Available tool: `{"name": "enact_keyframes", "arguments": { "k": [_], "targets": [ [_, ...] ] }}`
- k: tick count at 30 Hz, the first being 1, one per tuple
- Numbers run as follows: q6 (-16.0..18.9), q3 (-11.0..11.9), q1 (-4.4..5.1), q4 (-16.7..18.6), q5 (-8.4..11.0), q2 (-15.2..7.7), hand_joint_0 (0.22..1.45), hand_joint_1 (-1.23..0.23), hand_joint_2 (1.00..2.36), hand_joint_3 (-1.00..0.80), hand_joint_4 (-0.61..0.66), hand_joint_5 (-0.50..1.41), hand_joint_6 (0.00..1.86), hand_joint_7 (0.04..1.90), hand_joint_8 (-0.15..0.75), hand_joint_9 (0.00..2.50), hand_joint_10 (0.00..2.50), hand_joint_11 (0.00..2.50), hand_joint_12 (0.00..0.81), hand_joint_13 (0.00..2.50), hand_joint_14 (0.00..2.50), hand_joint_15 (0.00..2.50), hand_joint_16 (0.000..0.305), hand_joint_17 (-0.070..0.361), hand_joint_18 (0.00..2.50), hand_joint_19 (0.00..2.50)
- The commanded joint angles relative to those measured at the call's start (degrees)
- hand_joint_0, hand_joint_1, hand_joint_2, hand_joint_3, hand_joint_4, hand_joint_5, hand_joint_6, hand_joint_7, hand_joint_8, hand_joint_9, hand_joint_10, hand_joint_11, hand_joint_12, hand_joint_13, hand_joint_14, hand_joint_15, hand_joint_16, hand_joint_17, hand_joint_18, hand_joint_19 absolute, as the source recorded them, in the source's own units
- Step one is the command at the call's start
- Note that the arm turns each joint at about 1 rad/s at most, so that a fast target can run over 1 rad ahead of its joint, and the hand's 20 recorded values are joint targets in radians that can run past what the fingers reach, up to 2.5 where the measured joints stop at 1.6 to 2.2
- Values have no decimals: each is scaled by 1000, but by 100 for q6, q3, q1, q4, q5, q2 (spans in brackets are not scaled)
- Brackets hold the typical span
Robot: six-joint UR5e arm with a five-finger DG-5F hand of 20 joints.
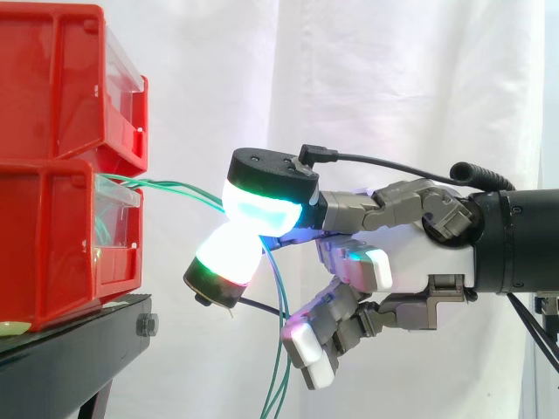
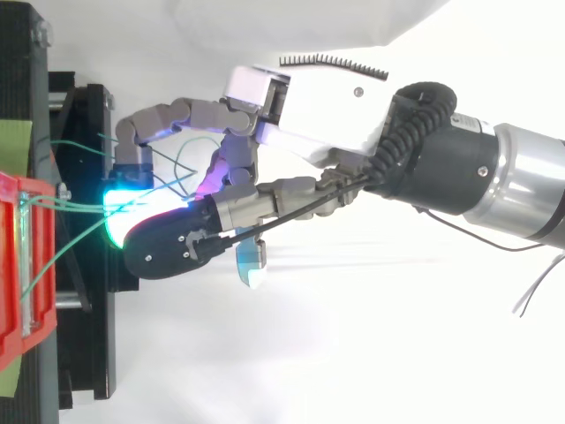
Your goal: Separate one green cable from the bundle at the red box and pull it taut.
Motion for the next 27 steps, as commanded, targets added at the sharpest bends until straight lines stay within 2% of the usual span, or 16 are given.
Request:
{"name": "enact_keyframes", "arguments": {
  "k": [1,7,13,19,24,25,26,27],
  "targets": [
    [7,2,2,-25,57,0,801,-674,1011,-385,58,150,505,1270,142,1890,0,58,442,1243,16,521,51,114,1028,635],
    [7,2,11,-87,74,0,800,-694,1015,-324,47,149,505,1277,211,1851,5,83,448,1241,14,566,53,120,1027,652],
    [-28,2,11,-95,118,0,796,-701,1016,-293,54,146,505,1286,215,1828,3,85,454,1255,17,613,55,123,1038,671],
    [-380,28,11,-60,127,0,796,-702,1015,-290,53,146,505,1280,217,1829,4,112,454,1256,16,628,55,124,1037,679],
    [-635,204,11,-104,136,9,792,-700,1016,-281,38,145,505,1288,222,1830,4,119,451,1256,14,632,55,124,1039,679],
    [-670,239,11,-131,145,0,778,-698,1015,-297,36,144,505,1292,215,1819,4,109,452,1258,16,634,56,126,1052,661],
    [-679,257,11,-148,145,0,733,-683,1009,-394,49,142,504,1285,213,1808,4,93,448,1261,17,624,58,130,1083,620],
    [-705,274,11,-183,145,0,644,-593,1000,-500,76,140,504,1291,218,1801,3,80,442,1261,15,634,60,135,1085,627]
  ]
}}
